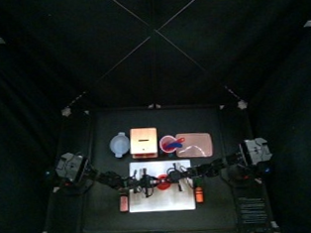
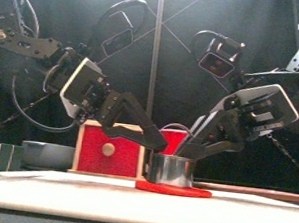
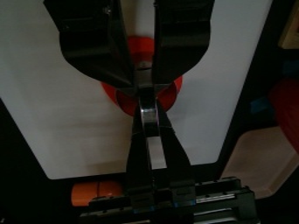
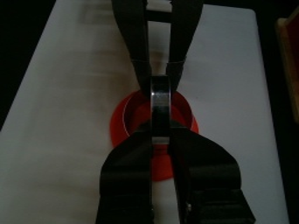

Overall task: Get the cutter from the drawer then cut the dough then place the extra dough in the bowl
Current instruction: Cut the dough

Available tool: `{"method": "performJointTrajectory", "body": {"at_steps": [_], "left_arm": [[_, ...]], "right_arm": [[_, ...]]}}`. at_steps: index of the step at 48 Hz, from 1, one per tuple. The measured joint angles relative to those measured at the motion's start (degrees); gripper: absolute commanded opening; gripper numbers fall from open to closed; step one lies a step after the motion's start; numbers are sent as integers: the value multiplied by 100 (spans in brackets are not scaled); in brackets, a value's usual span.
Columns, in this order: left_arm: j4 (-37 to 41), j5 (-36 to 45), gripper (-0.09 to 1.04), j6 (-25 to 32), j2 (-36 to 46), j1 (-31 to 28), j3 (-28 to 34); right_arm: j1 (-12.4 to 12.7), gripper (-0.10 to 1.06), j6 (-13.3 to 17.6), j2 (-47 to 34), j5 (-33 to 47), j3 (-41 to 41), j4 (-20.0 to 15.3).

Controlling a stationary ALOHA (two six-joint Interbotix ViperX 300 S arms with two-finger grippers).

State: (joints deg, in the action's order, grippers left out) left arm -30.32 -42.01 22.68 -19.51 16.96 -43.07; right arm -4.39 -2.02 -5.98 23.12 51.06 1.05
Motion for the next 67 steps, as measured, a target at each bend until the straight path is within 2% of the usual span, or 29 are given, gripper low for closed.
{"method": "performJointTrajectory", "body": {"at_steps": [31, 48, 58, 67], "left_arm": [[-422, 457, 47, -220, -316, 70, 70], [-431, 457, 47, -229, -316, 70, 70], [-492, 492, 52, -229, -237, 70, 97], [-527, 562, 62, -220, -123, 26, 141]], "right_arm": [[-114, 40, 18, -431, 62, -158, -483], [-149, 40, 9, -448, 70, -158, -571], [-176, 41, -35, -457, 26, -229, -536], [-176, 41, -44, -615, -123, -439, -562]]}}
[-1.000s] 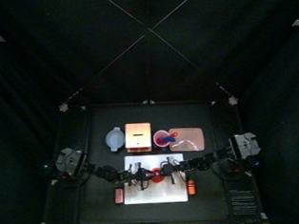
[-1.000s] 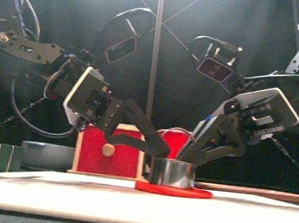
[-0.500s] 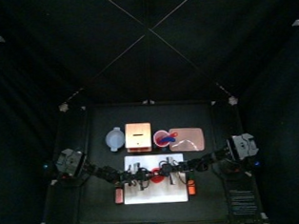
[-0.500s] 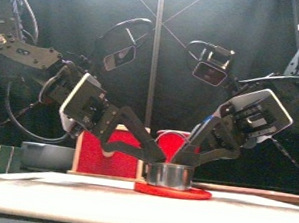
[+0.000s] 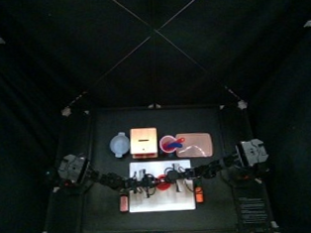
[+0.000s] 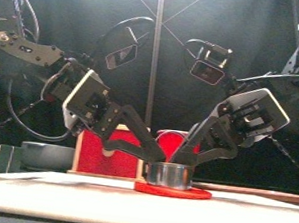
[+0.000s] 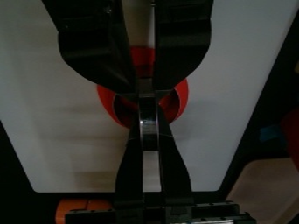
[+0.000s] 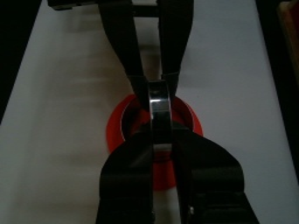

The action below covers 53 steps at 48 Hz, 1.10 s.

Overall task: Get the cutter from the drawer then cut the dough then place the extra dough in the bowl
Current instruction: Cut the dough

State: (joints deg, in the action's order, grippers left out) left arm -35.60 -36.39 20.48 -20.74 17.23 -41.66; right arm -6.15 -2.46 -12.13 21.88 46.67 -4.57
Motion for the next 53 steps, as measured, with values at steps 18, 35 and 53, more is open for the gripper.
{"method": "performJointTrajectory", "body": {"at_steps": [18, 35, 53], "left_arm": [[-9, -211, 78, -18, 132, 26, -9], [0, -589, 78, 9, 167, 105, -70], [9, -967, 77, 18, 554, 237, -290]], "right_arm": [[0, 45, 0, 0, -132, -53, -18], [9, 73, 53, 0, -237, -132, -26], [0, 75, 44, 105, -334, -141, -18]]}}
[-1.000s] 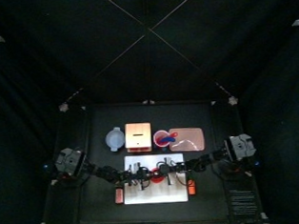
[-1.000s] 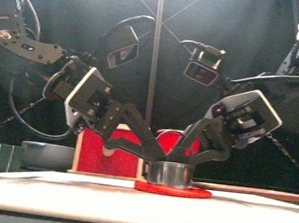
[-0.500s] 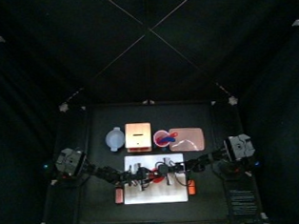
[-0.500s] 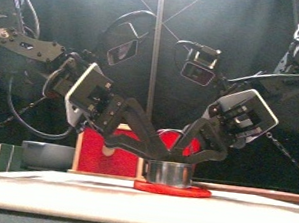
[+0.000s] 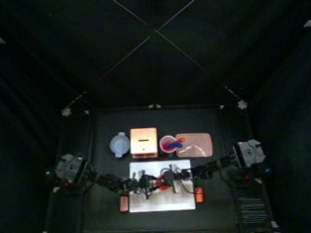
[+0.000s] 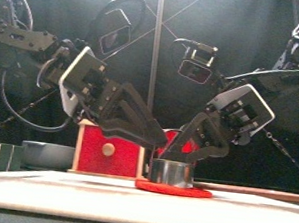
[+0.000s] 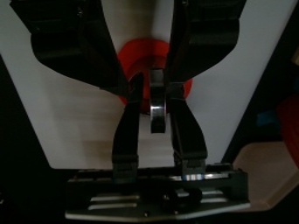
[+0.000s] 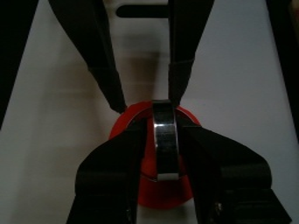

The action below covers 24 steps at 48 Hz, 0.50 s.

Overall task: Get the cutter from the drawer then cut the dough then place the extra dough in the bowl
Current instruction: Cut the dough

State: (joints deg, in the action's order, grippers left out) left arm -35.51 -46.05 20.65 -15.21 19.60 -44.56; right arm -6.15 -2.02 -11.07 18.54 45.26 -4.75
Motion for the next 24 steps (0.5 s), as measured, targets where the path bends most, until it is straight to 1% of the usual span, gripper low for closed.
{"method": "performJointTrajectory", "body": {"at_steps": [11, 24], "left_arm": [[-26, -18, 76, -18, 70, 18, -132], [-70, -26, 71, -9, 35, 18, -132]], "right_arm": [[9, 75, -35, 158, -141, 44, 35], [53, 75, 9, 325, -800, -132, 167]]}}
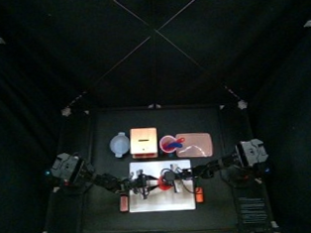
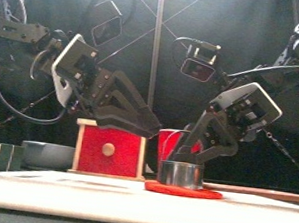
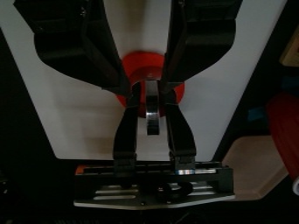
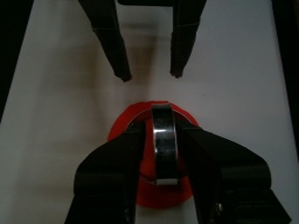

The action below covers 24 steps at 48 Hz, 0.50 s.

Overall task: Get the cutter from the drawer then cut the dough then place the extra dough in the bowl
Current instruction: Cut the dough

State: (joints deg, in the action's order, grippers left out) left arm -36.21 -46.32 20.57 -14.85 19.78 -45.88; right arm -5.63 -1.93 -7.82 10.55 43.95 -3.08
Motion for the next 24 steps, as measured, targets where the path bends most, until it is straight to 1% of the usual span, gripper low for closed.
{"method": "performJointTrajectory", "body": {"at_steps": [8, 24], "left_arm": [[0, 0, 68, 9, -88, 0, 18], [0, 53, 67, 9, -325, -44, 132]], "right_arm": [[53, 75, -9, 79, -483, -176, 141], [88, 75, 26, 229, -1529, -545, 378]]}}
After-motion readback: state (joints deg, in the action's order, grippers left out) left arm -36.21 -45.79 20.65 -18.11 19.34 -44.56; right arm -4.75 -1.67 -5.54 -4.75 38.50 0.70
